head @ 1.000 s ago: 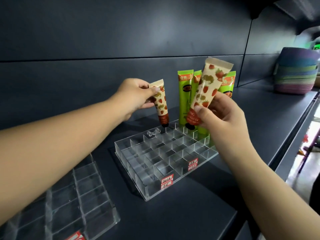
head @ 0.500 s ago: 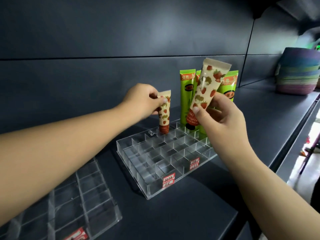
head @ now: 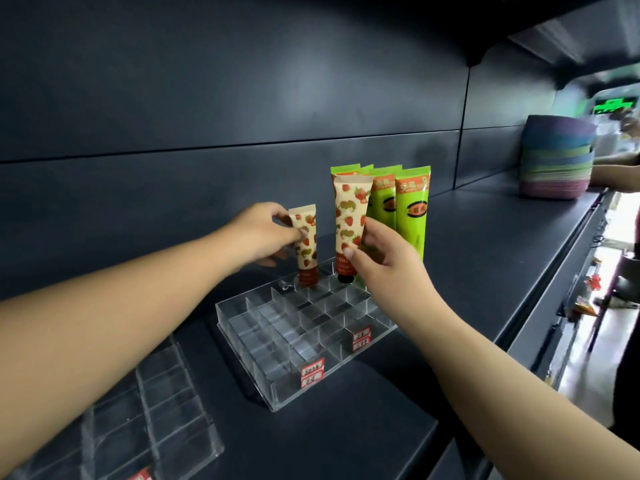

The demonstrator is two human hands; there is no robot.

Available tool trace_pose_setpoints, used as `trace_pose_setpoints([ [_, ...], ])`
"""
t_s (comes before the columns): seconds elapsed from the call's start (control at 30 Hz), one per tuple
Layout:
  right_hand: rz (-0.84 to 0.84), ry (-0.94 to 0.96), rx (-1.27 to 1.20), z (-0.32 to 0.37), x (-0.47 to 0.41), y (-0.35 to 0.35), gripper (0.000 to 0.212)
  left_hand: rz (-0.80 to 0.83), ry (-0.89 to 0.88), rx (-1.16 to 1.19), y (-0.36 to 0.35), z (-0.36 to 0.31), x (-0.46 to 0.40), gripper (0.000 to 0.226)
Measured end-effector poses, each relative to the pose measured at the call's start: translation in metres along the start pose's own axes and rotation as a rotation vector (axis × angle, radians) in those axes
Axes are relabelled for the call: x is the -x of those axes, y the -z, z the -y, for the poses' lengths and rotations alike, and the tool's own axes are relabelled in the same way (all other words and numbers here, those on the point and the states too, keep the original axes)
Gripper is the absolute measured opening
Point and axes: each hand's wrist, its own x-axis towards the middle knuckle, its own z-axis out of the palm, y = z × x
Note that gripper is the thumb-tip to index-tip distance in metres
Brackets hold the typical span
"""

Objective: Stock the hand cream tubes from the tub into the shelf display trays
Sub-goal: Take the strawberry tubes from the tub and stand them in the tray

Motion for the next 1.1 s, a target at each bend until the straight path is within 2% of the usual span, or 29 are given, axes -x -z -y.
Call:
trace_pose_setpoints([
  [0.43,0.023,-0.047,0.013,-0.003,0.000,0.000,0.037,-0.032,0.059,-0.071,-0.001,0.002,0.016,0.017],
  [0.5,0.025,-0.045,-0.001,-0.003,-0.001,0.000,0.039,-0.102,0.015,-0.104,0.009,-0.002,0.024,0.018],
  [0.57,0.031,-0.040,-0.022,-0.001,0.000,0.001,0.043,-0.164,-0.085,-0.047,0.020,-0.011,0.036,0.011],
  [0.6,0.043,-0.024,-0.032,0.000,0.001,0.001,0.045,-0.144,-0.133,0.020,0.024,-0.017,0.043,0.008],
  [0.73,0.135,0.046,-0.056,0.002,0.005,0.000,0.053,0.076,-0.190,0.180,0.014,-0.039,0.062,0.002],
  [0.97,0.166,0.002,-0.030,0.008,0.013,0.005,0.056,-0.071,-0.126,0.250,0.004,-0.045,0.049,0.009],
  [1.1,0.152,0.108,0.244,0.012,0.031,0.019,0.031,-0.146,-0.106,0.233,0.011,-0.037,0.046,0.010],
])
